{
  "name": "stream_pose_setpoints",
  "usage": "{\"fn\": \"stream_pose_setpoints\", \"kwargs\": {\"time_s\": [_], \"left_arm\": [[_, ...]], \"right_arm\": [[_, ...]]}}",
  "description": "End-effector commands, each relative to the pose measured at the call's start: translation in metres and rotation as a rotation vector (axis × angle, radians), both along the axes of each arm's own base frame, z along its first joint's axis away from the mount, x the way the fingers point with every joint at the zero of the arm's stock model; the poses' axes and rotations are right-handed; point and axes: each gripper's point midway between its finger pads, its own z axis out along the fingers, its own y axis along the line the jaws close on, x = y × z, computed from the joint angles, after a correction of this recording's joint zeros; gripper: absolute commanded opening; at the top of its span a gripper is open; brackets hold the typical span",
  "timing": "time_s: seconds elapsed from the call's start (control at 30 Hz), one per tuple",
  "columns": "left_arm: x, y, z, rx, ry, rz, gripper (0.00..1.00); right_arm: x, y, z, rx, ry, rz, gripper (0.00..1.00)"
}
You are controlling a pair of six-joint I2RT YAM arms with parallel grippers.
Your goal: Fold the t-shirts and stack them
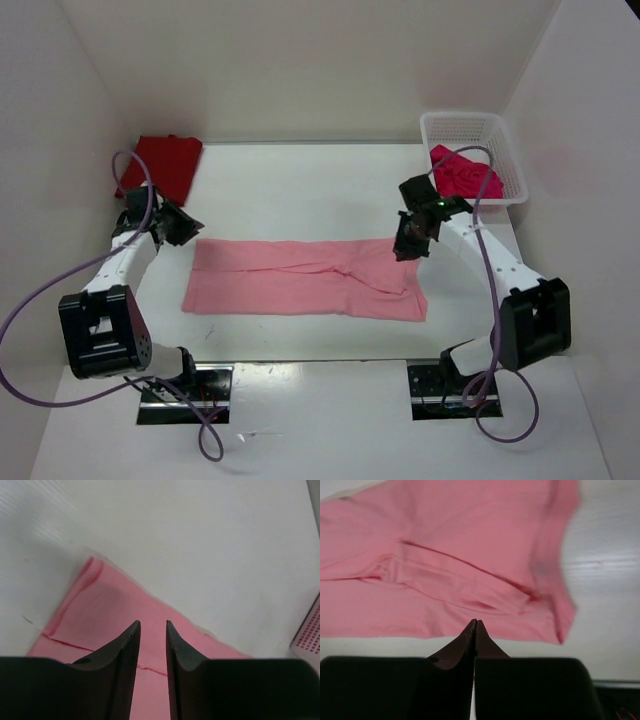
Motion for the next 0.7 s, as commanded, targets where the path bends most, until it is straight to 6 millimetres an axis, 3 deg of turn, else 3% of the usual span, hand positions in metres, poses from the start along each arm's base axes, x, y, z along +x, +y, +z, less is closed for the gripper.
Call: {"fn": "stream_pose_setpoints", "kwargs": {"time_s": [0.0,0.07,0.1,0.2,0.23,0.3,0.37,0.4,0.53,0.67], "left_arm": [[0.006,-0.022,-0.002,0.034,-0.023,-0.072,0.34],[0.003,-0.039,-0.012,0.042,0.004,-0.122,0.34],[0.003,-0.049,-0.021,0.031,0.014,-0.152,0.34],[0.003,-0.059,-0.042,-0.007,0.056,-0.189,0.34],[0.001,-0.062,-0.05,-0.016,0.074,-0.191,0.34],[-0.002,-0.067,-0.063,-0.041,0.102,-0.207,0.34],[-0.006,-0.067,-0.073,-0.054,0.133,-0.199,0.34],[-0.005,-0.072,-0.07,-0.073,0.121,-0.217,0.34],[-0.008,-0.062,-0.075,-0.095,0.13,-0.18,0.35],[-0.006,-0.062,-0.074,-0.093,0.121,-0.181,0.35]], "right_arm": [[0.042,0.06,0.008,0.129,-0.148,0.106,0.0],[0.057,0.085,0.0,0.168,-0.161,0.129,0.01],[0.063,0.101,-0.011,0.169,-0.153,0.159,0.13],[0.072,0.118,-0.021,0.158,-0.146,0.187,0.33],[0.077,0.128,-0.027,0.155,-0.156,0.203,0.35],[0.086,0.13,-0.029,0.143,-0.162,0.207,0.43],[0.089,0.133,-0.044,0.116,-0.144,0.207,0.46],[0.092,0.134,-0.045,0.111,-0.144,0.216,0.5],[0.092,0.134,-0.059,0.06,-0.138,0.225,0.51],[0.089,0.13,-0.07,0.037,-0.108,0.221,0.45]]}}
